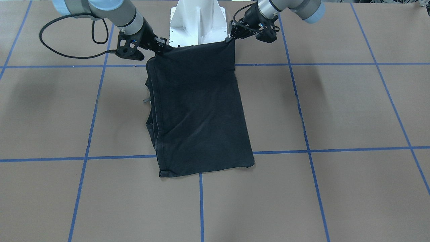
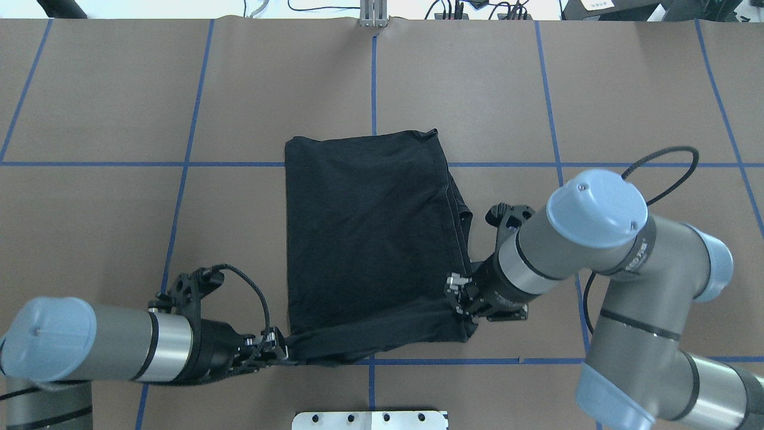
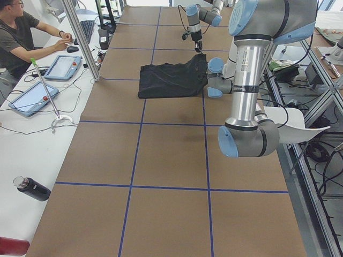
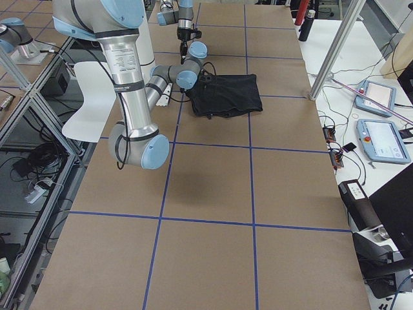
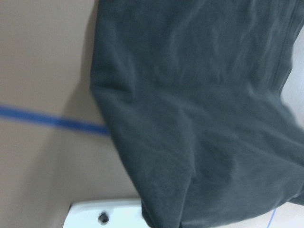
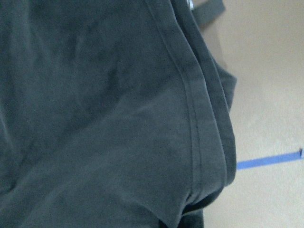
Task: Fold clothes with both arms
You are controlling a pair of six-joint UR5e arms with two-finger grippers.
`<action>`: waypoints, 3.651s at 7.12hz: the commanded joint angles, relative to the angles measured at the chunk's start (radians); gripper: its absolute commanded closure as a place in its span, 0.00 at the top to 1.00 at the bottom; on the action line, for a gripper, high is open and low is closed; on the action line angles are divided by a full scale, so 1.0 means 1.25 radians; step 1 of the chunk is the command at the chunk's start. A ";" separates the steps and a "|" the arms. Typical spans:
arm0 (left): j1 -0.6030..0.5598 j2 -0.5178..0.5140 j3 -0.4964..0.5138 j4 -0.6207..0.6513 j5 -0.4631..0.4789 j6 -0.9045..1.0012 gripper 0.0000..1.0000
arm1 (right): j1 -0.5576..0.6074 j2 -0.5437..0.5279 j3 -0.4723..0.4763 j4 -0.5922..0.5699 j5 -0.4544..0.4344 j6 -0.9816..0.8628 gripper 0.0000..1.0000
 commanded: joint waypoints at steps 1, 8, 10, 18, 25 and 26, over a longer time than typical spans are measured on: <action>-0.151 -0.062 0.035 0.019 -0.071 0.078 0.00 | 0.102 0.098 -0.104 0.000 -0.003 -0.012 0.00; -0.336 -0.250 0.279 0.126 -0.101 0.172 0.00 | 0.206 0.282 -0.450 0.221 -0.076 -0.029 0.00; -0.334 -0.278 0.335 0.109 -0.097 0.170 0.00 | 0.204 0.324 -0.546 0.274 -0.130 -0.031 0.00; -0.355 -0.318 0.399 0.054 -0.052 0.153 0.99 | 0.204 0.356 -0.615 0.362 -0.195 -0.049 1.00; -0.468 -0.244 0.306 0.146 -0.160 0.328 0.99 | 0.191 0.362 -0.536 0.130 -0.213 -0.336 1.00; -0.506 -0.239 0.302 0.210 -0.162 0.446 0.99 | 0.229 0.356 -0.504 0.019 -0.213 -0.434 1.00</action>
